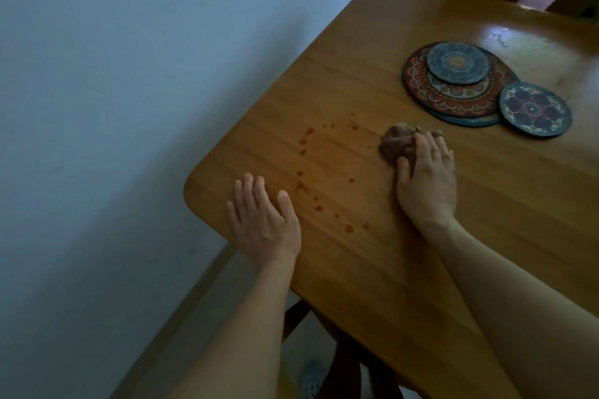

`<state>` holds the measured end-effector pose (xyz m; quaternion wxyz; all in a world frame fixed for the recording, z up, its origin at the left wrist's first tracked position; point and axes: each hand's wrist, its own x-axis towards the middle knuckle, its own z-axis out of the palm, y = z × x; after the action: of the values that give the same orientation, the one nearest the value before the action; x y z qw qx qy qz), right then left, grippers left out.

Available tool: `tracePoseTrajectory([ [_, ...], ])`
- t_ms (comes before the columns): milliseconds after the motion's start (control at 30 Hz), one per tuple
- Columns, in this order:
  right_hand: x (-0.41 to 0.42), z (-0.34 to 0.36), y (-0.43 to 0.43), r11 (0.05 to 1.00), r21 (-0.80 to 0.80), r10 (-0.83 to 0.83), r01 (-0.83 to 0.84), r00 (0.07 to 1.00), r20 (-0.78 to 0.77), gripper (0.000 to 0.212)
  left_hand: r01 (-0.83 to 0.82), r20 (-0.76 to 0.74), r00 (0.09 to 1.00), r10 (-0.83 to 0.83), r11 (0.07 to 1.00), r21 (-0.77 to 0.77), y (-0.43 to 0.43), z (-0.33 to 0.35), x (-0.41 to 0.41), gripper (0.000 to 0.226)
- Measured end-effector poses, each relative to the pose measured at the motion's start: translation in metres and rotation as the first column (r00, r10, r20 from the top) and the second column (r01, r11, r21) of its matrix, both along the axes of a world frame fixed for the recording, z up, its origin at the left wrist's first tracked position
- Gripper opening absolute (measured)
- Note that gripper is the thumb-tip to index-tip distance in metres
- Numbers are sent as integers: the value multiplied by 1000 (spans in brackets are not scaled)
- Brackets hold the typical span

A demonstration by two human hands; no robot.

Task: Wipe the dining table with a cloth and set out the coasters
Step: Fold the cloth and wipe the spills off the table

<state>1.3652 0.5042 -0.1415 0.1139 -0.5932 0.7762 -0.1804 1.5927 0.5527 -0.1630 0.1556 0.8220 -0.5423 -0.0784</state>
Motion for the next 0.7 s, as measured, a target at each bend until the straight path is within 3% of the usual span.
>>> tracePoseTrajectory([
  [167, 6, 2, 26, 951, 15, 310, -310, 951, 14, 54, -1, 5, 1000, 1, 1000, 0, -1, 0, -1, 68],
  [367, -38, 6, 73, 799, 94, 598, -594, 801, -23, 55, 4, 6, 1000, -4, 1000, -10, -1, 1, 1, 70],
  [433, -64, 4, 78, 833, 58, 552, -550, 832, -47, 55, -1, 8, 1000, 1, 1000, -16, -1, 1, 1, 70],
  [533, -74, 3, 61, 957, -21, 289, -288, 956, 47, 49, -9, 12, 1000, 9, 1000, -28, -1, 1, 1, 71],
  [600, -64, 2, 34, 992, -22, 126, -125, 990, 64, 49, -10, 2, 1000, 10, 1000, -28, -1, 1, 1, 71],
  [700, -40, -3, -12, 996, -28, 88, -86, 994, 60, 51, -16, 4, 1000, 16, 1000, -23, -1, 0, 1, 70],
])
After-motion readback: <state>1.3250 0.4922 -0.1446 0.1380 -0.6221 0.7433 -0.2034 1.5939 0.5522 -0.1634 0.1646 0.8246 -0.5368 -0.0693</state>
